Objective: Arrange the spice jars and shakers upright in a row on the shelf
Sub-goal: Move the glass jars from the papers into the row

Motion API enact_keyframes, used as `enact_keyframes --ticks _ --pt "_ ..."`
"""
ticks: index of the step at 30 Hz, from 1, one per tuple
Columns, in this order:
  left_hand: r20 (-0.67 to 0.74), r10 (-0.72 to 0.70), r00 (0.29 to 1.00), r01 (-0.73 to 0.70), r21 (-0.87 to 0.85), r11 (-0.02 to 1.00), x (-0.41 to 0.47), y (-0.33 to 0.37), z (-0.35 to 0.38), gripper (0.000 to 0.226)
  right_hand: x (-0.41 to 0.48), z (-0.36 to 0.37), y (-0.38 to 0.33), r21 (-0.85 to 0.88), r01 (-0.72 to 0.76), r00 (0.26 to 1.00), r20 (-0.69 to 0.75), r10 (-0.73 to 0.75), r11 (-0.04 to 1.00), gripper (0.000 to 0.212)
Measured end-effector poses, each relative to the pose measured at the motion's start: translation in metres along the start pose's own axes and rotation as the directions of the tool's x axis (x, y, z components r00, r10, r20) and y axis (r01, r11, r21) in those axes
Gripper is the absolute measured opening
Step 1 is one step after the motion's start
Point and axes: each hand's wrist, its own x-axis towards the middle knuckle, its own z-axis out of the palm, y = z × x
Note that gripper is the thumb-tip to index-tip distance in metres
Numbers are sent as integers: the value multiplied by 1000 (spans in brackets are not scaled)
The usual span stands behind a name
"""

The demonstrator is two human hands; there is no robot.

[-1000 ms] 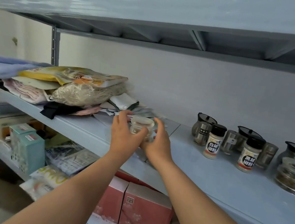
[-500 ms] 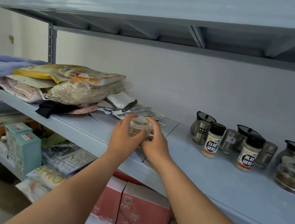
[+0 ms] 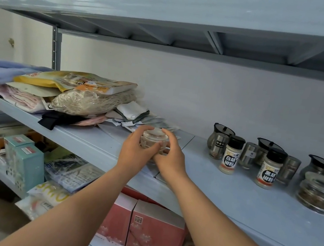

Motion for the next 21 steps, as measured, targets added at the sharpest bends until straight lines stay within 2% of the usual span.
enact_keyframes --ticks 7,21 --pt "-10 7 1000 -8 -8 1000 -7 10 7 34 -5 -13 0 17 -4 1000 -24 5 1000 67" --pt "55 41 998 -37 -83 996 -18 35 45 36 -22 -60 1 14 1 996 -93 1 1000 66"
